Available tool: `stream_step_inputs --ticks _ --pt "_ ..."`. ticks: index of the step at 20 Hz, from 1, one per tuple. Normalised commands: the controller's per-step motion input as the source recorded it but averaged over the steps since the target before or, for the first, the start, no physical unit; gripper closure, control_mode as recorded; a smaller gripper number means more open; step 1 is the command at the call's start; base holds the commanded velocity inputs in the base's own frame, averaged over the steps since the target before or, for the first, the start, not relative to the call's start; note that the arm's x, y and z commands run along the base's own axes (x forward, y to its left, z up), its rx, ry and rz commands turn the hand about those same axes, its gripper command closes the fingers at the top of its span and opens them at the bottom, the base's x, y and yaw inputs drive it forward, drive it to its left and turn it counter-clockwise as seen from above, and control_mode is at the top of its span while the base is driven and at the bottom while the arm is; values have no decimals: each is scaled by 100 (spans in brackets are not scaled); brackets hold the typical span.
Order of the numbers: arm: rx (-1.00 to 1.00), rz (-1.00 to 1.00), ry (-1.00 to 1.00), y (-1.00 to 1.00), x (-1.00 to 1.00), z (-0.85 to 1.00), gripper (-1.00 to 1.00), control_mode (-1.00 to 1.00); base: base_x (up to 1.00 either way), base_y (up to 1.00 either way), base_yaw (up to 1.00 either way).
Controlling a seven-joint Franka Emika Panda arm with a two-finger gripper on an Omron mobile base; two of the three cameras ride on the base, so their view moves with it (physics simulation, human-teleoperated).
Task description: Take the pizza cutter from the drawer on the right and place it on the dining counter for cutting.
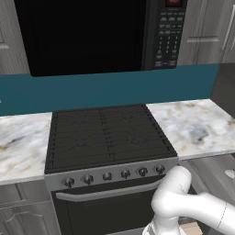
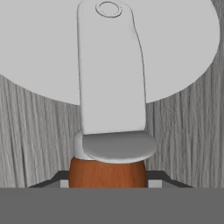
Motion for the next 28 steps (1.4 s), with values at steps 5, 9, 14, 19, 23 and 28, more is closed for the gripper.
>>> stream_step_inputs --ticks 5,9,14,19,23,28 --pt "0 -7 0 0 -40 46 100 -100 0 0 0" --pt "-3 -4 0 15 -29 59 100 -100 0 0 0" --pt "-3 -2 0 42 -5 75 100 -100 0 0 0" --pt "0 -2 0 54 0 83 100 -100 0 0 0" --pt "0 -1 0 52 0 89 100 -100 0 0 0" --pt "0 0 -2 59 0 87 100 -100 0 0 0"
